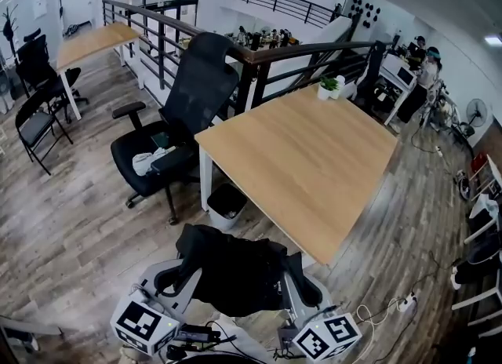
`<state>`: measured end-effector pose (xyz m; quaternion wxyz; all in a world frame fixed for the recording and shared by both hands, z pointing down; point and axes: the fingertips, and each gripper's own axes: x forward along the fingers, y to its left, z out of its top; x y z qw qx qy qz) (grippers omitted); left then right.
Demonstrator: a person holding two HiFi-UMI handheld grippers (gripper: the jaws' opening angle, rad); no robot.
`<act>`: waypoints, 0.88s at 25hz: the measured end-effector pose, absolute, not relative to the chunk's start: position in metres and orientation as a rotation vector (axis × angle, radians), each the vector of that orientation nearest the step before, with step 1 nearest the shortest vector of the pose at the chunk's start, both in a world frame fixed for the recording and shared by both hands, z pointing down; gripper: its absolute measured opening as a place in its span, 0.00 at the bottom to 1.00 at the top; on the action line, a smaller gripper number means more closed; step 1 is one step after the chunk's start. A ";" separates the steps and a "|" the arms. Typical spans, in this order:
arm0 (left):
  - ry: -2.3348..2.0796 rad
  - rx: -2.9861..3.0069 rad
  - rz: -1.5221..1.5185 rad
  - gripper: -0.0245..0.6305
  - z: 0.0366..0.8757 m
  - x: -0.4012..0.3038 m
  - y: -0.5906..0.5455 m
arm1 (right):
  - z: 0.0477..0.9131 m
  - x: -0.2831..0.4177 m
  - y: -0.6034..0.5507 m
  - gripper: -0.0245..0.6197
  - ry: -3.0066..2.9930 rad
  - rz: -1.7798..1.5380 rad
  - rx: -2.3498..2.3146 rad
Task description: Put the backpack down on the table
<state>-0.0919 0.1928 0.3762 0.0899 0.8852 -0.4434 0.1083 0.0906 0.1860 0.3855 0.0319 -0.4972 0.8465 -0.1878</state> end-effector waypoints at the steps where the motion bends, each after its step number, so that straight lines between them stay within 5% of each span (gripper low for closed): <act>1: -1.326 2.631 0.320 0.10 0.375 -0.087 0.181 | 0.383 0.096 0.174 0.15 2.614 -0.572 -1.524; 22: -1.333 2.656 0.311 0.10 0.372 -0.028 0.058 | 0.381 0.149 0.054 0.15 2.614 -0.538 -1.528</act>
